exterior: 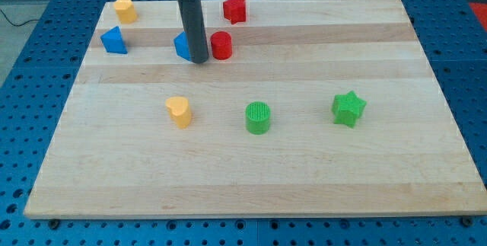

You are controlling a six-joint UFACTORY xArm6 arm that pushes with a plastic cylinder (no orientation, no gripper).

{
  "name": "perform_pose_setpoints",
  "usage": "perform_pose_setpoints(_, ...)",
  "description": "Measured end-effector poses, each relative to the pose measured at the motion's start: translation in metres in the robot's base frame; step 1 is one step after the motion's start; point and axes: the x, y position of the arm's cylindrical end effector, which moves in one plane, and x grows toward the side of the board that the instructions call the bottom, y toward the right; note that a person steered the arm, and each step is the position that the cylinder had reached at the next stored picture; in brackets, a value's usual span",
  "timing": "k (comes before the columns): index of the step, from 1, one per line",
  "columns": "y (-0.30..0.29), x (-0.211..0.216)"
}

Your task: Place the red circle to the top right of the board

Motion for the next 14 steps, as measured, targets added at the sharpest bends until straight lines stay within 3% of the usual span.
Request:
perform_pose_setpoints(1, 0.003, -0.022)
perform_pose_setpoints(3, 0.126, -0.034)
perform_pose_setpoints(4, 0.121, -0.034)
perform_pose_setpoints(5, 0.064, -0.029)
perform_pose_setpoints(6, 0.049, -0.001)
perform_pose_setpoints(7, 0.097, 0.017)
perform_pose_setpoints(9, 0.207, -0.049)
perform_pose_setpoints(10, 0.233, -0.059)
perform_pose_setpoints(13, 0.235, -0.008)
perform_pose_setpoints(14, 0.27, -0.008)
